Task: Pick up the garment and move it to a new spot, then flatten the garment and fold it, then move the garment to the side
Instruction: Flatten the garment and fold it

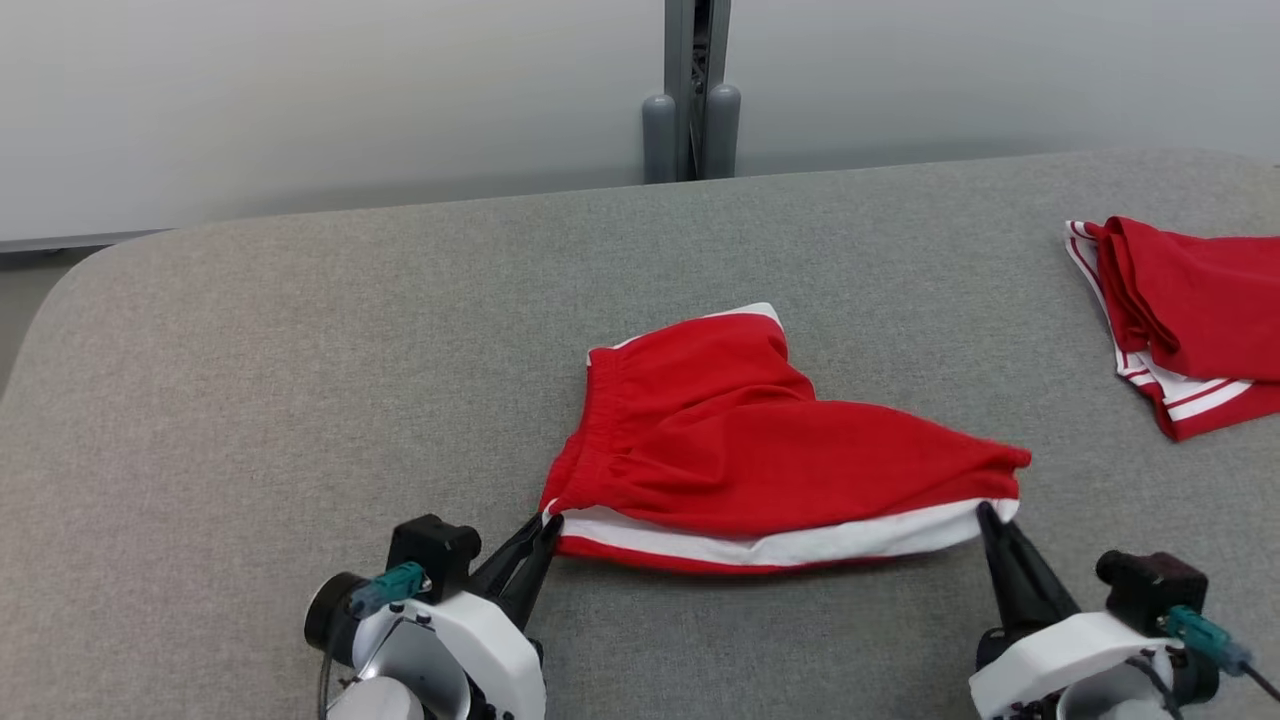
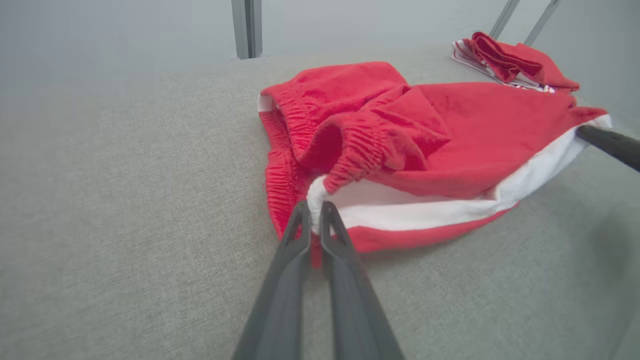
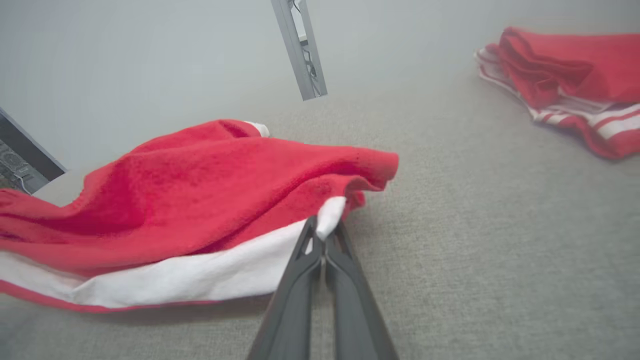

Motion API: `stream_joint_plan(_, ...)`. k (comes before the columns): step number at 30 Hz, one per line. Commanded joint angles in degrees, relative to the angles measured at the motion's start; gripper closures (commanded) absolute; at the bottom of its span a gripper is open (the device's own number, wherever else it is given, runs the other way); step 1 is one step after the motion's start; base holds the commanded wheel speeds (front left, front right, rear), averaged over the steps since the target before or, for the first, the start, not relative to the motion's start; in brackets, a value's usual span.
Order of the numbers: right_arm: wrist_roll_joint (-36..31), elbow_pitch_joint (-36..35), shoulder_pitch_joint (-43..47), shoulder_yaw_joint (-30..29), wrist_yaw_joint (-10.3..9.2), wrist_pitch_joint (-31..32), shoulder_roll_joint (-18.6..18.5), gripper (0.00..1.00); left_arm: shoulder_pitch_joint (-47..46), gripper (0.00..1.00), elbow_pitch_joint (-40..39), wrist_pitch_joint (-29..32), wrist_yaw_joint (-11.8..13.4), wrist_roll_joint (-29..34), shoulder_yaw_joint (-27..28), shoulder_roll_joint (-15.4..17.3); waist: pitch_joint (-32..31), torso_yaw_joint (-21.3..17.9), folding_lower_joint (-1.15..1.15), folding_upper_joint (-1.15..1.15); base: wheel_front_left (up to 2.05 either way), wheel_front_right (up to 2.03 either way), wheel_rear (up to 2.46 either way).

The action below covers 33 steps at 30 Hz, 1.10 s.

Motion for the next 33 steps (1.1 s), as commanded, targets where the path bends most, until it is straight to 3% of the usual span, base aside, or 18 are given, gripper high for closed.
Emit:
stream_joint_plan(1, 0.21, -1.96, 0.75, -0.69, -0.01, -0.1, -0.66, 1.0, 0.14, 1.0, -1.19, 0.45, -0.58, -1.24, 0.55, 0.83, -0.5, -0.23, 0.0, 0.0, 0.0, 0.0, 0.0)
stream_joint_plan(9, 0.11, -15.52, 0.47, -2.87, -0.02, -0.09, -5.11, 1.0, 0.61, 1.0, -13.42, 7.31, -2.53, -11.6, 1.28, 4.72, -3.71, -1.15, 0.0, 0.0, 0.0, 0.0, 0.0)
stream_joint_plan(17, 3.41, -23.6, -3.57, -1.01, -0.02, 0.0, -11.65, 1.0, -2.81, 1.0, -28.35, 18.33, -2.87, -33.48, 4.32, 7.58, -5.71, -1.26, 0.0, 0.0, 0.0, 0.0, 0.0)
stream_joint_plan(22, 5.18, -26.06, -7.27, -2.66, -0.02, 1.47, -15.73, 1.0, -7.43, 1.0, -33.43, 24.67, -2.2, -45.05, 8.34, 8.53, -6.36, -0.9, 0.0, 0.0, 0.0, 0.0, 0.0)
stream_joint_plan(27, 6.78, -27.01, -10.05, -3.0, -0.02, 2.57, -18.42, 1.0, -12.29, 1.0, -34.02, 28.84, -1.52, -49.99, 10.33, 9.72, -6.63, -0.47, 0.0, 0.0, 0.0, 0.0, 0.0)
stream_joint_plan(33, 8.81, -27.98, -15.37, -2.76, -0.03, 3.61, -22.14, 1.0, -21.44, 1.0, -32.52, 30.93, -2.34, -46.31, 9.68, 12.68, -6.6, -0.14, 0.0, 0.0, 0.0, 0.0, 0.0)
